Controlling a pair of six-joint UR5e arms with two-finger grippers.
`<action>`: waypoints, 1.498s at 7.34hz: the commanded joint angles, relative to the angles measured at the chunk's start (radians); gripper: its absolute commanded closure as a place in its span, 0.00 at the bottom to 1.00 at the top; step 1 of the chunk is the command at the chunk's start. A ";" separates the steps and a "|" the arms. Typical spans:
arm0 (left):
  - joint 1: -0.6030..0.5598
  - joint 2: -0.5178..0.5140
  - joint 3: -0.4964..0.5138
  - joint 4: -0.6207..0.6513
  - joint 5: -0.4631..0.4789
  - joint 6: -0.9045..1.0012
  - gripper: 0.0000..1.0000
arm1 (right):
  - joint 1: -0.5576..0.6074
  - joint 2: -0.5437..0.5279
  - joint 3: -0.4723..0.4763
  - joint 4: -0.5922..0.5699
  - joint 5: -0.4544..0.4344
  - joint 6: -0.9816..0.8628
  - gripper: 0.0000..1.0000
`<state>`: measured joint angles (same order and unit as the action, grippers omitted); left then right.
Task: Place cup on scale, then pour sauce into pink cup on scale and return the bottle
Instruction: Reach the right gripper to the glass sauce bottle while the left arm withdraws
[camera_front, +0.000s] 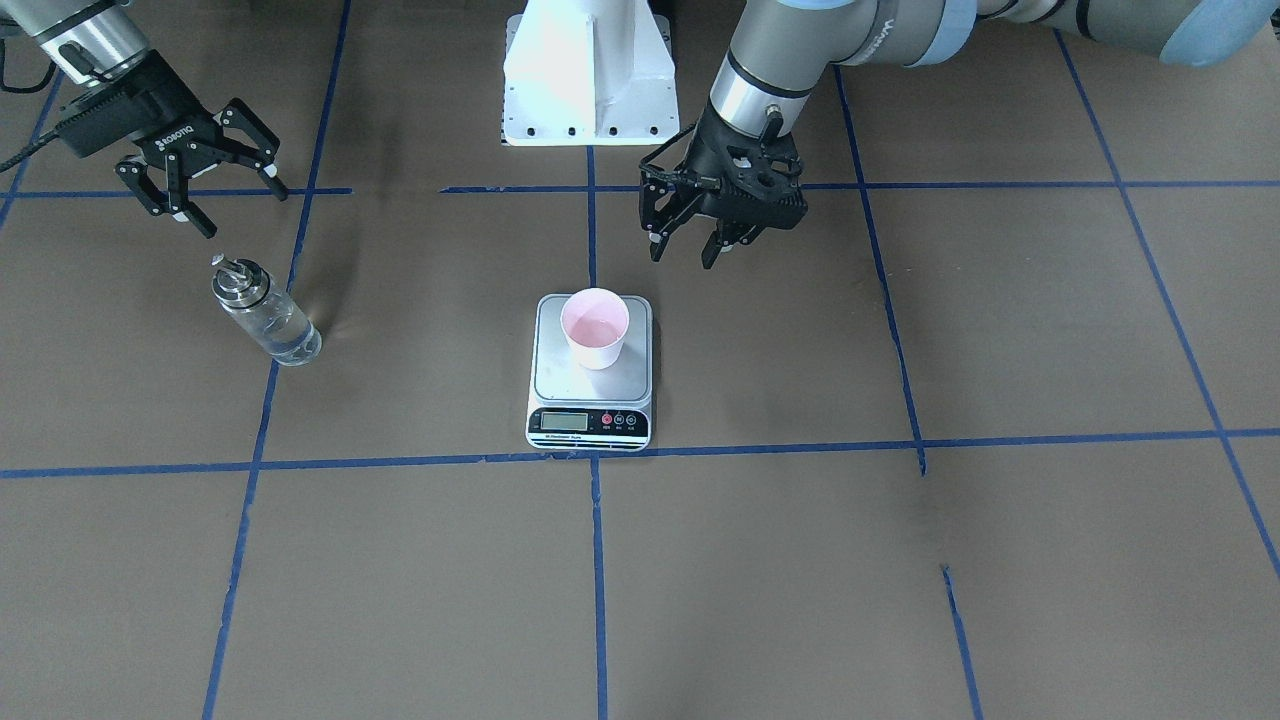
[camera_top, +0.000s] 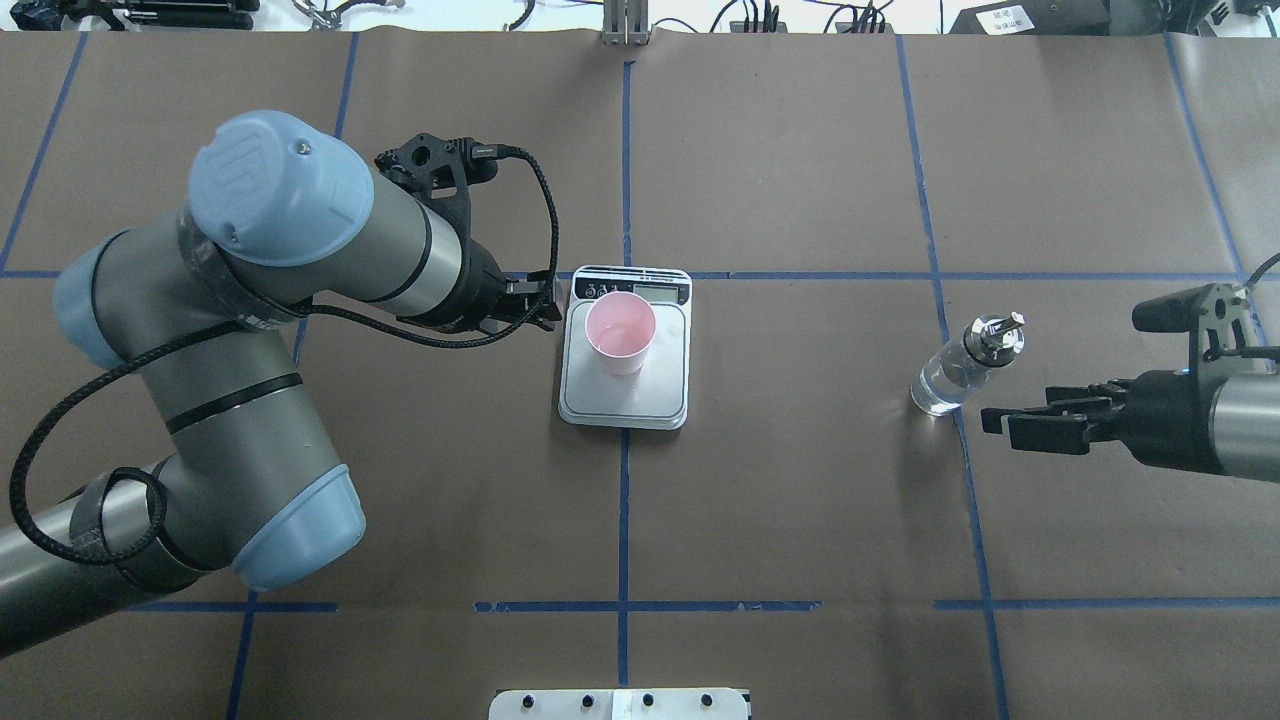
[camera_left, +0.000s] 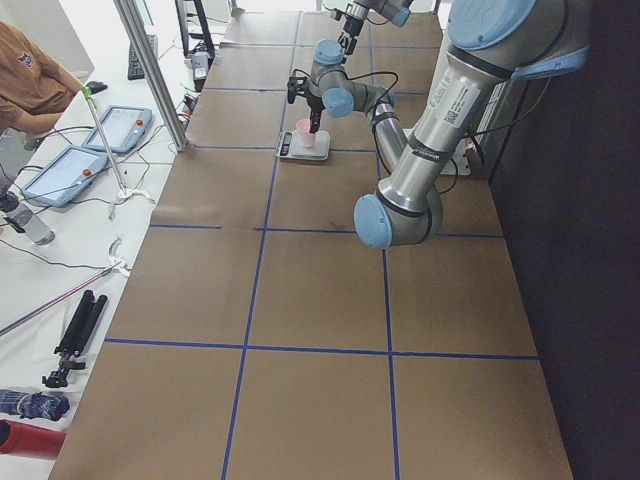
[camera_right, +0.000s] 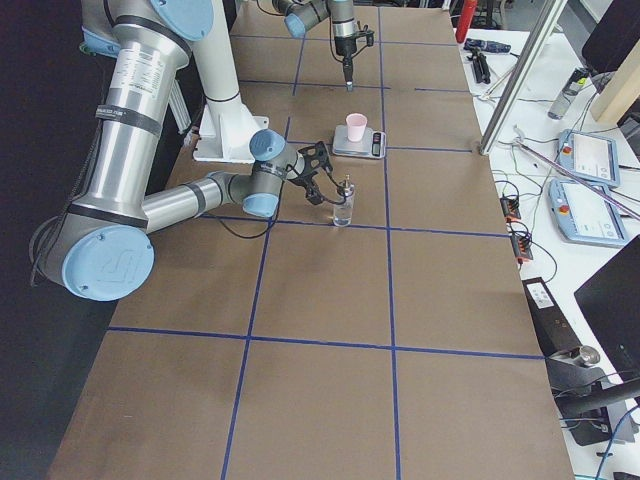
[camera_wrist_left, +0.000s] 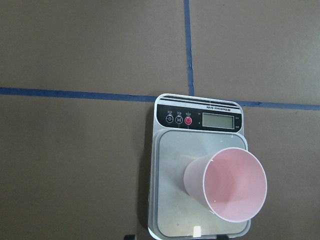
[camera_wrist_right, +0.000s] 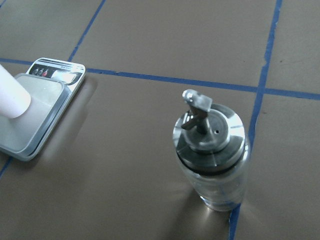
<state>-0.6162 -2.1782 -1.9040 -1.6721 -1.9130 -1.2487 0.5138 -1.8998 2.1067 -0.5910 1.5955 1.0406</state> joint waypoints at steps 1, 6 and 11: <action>-0.002 0.000 -0.003 0.000 0.000 0.005 0.29 | -0.212 -0.025 -0.001 -0.070 -0.368 0.076 0.00; -0.138 0.162 -0.059 0.006 0.000 0.269 0.27 | -0.305 0.063 -0.080 -0.139 -0.618 0.200 0.00; -0.359 0.478 -0.126 -0.003 -0.001 0.776 0.24 | -0.304 0.131 -0.155 -0.138 -0.706 0.200 0.00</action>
<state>-0.9100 -1.7559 -2.0285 -1.6708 -1.9132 -0.6139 0.2093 -1.7839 1.9707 -0.7287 0.9136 1.2418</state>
